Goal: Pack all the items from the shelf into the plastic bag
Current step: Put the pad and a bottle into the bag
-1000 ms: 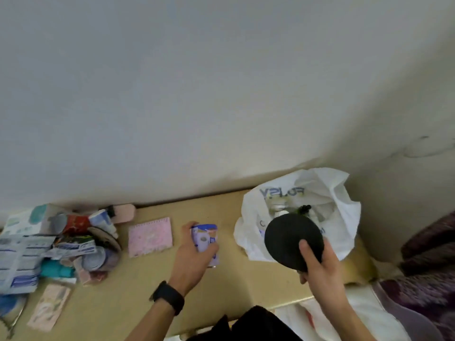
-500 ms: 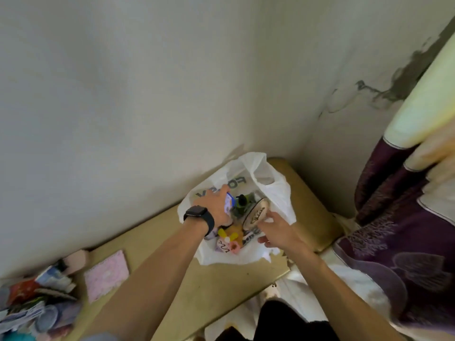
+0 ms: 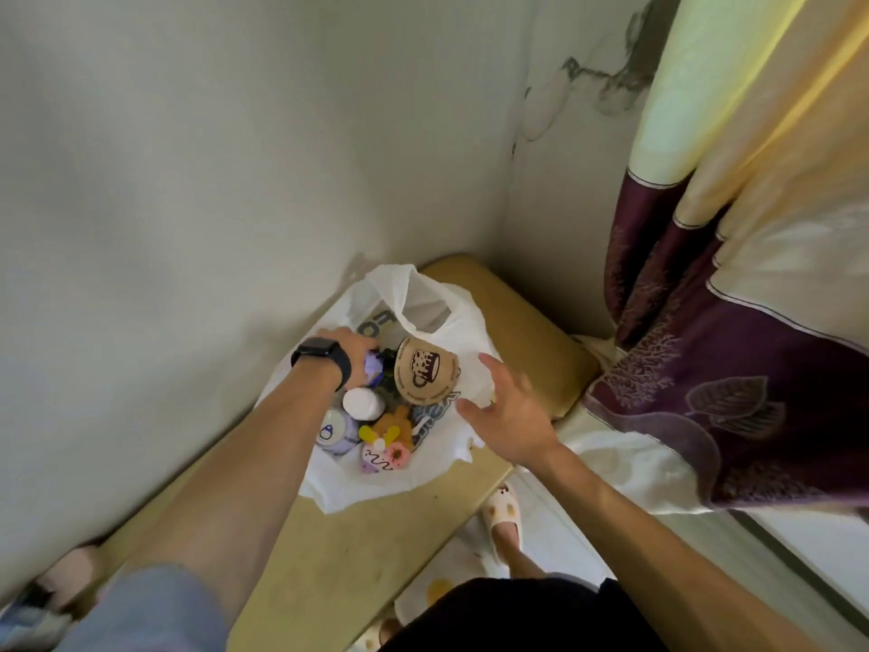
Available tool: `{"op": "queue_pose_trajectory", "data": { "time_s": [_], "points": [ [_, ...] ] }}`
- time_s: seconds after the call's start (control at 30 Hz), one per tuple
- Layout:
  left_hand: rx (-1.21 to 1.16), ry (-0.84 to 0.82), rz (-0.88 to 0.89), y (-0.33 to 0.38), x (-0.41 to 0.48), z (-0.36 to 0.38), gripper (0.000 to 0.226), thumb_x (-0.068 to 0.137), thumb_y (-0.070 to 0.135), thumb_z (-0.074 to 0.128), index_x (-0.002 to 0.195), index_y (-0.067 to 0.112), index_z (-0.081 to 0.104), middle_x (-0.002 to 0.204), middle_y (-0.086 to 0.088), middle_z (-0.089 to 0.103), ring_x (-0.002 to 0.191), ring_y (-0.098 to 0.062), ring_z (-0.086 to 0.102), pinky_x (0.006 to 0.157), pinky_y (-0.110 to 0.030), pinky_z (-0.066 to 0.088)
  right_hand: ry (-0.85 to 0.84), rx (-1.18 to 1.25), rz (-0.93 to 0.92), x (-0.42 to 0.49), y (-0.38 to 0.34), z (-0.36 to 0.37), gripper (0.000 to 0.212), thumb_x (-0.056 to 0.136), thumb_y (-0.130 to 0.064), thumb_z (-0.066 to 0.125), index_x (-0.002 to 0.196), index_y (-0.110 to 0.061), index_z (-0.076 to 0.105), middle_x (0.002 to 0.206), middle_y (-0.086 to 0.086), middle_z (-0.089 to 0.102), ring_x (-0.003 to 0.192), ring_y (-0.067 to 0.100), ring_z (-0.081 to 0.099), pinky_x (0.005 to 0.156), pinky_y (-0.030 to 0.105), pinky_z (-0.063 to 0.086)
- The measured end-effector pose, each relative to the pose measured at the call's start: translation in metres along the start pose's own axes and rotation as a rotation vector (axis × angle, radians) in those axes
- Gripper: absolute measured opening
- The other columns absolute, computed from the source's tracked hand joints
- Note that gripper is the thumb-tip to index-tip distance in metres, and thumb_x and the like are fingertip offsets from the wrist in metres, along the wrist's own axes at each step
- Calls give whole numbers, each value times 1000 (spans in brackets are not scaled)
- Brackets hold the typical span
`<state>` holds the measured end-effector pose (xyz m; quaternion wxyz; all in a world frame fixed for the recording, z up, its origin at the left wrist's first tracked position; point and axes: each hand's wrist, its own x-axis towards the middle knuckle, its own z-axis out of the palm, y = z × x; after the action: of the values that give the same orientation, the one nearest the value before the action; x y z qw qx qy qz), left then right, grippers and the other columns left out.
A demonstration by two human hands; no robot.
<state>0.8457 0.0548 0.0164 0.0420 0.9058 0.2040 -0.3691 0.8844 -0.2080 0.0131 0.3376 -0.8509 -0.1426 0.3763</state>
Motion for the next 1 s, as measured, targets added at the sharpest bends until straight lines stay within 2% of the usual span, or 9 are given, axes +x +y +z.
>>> {"op": "queue_pose_trajectory", "data": {
  "time_s": [0.1,0.23,0.37,0.53,0.67,0.77,0.87,0.93,1.0],
  "points": [
    [25,-79,29,0,7,4,50,87,26,66,135,23,51,134,-5,57,120,-27,56,98,-29,43,219,-213,-134,5,-19,3,94,81,-54,69,150,-38,8,156,2,10,93,24,62,62,32,56],
    [77,-34,7,-14,4,19,39,76,34,69,114,31,60,119,-7,64,107,-31,61,89,-36,52,198,-467,-240,30,-32,7,91,85,-48,70,149,-47,4,162,3,-9,111,33,60,70,39,60],
    [139,33,-20,-21,3,29,36,86,26,60,121,32,63,118,-11,58,101,-34,62,86,-35,53,190,-568,-228,49,-32,5,56,96,-37,57,142,-42,26,159,6,5,99,30,63,68,38,59],
    [-41,97,7,-36,0,36,30,93,30,52,121,25,63,117,-15,59,102,-36,59,83,-36,51,176,-528,-223,49,-28,1,78,96,-38,55,151,-45,1,162,5,5,80,25,66,59,32,59],
    [-183,107,22,-45,-22,42,22,92,25,53,111,23,63,110,-10,61,101,-32,58,81,-37,49,159,-338,-351,27,-29,6,71,97,-35,54,151,-46,9,161,-7,11,92,17,66,59,30,61],
    [-396,142,-9,-48,-58,42,17,90,20,55,102,26,66,111,-6,65,98,-27,60,82,-37,51,197,-222,-519,3,-38,16,64,95,-30,58,150,-42,27,155,-10,29,84,10,66,58,30,60],
    [-697,350,-87,-46,-106,37,27,92,20,56,115,27,68,119,4,66,102,-19,63,89,-34,51,158,-123,-627,-22,-51,31,57,93,-25,62,144,-38,41,145,-10,45,99,6,62,72,27,60],
    [-846,494,-144,-45,-143,43,26,93,21,56,114,30,68,116,11,66,100,-11,63,85,-26,49,110,-93,-699,-35,-63,46,51,93,-19,63,141,-32,49,137,-9,53,110,1,54,87,13,50],
    [-937,577,-201,-48,-180,61,24,94,21,55,108,35,69,106,20,65,95,-3,62,82,-17,46,23,-106,-742,-45,-77,66,45,94,-18,61,137,-29,54,131,-11,56,113,0,51,89,6,42]
  ]
}}
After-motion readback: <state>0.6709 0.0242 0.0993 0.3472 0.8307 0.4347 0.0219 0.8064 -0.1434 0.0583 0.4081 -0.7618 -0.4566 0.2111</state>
